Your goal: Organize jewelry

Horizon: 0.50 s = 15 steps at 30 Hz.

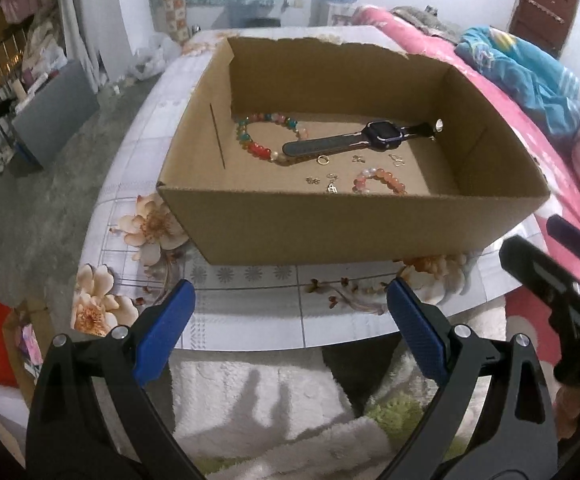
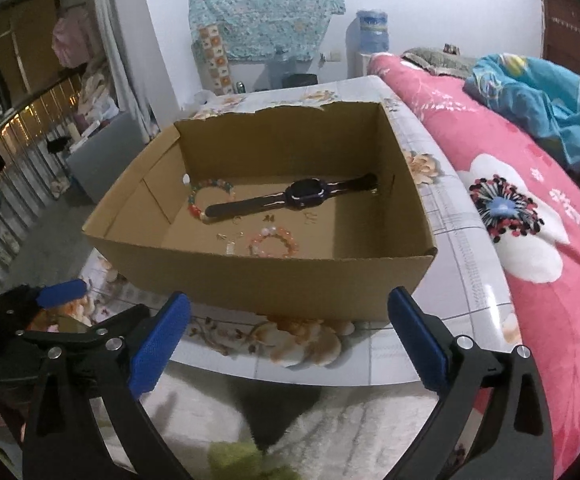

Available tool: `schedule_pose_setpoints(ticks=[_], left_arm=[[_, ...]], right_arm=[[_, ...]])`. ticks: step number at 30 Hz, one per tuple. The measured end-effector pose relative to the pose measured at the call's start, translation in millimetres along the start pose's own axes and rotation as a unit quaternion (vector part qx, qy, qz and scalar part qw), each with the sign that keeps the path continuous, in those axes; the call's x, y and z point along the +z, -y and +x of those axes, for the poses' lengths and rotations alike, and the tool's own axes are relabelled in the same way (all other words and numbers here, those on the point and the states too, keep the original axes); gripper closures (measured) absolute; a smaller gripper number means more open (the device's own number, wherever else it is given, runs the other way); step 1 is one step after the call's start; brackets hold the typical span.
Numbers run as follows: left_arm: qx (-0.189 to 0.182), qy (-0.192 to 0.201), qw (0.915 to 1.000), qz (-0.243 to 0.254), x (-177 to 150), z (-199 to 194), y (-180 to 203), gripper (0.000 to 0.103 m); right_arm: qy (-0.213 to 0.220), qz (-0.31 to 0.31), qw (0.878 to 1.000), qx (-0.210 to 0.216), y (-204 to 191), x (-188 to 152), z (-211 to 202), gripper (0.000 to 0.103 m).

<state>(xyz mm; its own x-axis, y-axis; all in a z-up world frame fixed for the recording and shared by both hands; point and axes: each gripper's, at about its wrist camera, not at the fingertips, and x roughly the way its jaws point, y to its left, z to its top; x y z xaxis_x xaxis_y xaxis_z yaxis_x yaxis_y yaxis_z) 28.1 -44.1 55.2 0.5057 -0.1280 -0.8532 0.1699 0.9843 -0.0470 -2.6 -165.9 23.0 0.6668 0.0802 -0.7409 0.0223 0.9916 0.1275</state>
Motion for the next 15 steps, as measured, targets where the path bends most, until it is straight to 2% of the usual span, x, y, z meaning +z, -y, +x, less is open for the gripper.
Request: schedule_pose_setpoints(ticks=[8, 15], left_arm=[[0.003, -0.042, 0.9987, -0.027, 22, 9, -6, 0.010], [0.014, -0.039, 0.9986, -0.032, 28, 8, -9, 0.010]], right_arm=[[-0.027, 0.012, 1.000, -0.009, -1, 20, 7, 0.007], [-0.045, 0.022, 0.999, -0.005, -2, 24, 15, 0.007]])
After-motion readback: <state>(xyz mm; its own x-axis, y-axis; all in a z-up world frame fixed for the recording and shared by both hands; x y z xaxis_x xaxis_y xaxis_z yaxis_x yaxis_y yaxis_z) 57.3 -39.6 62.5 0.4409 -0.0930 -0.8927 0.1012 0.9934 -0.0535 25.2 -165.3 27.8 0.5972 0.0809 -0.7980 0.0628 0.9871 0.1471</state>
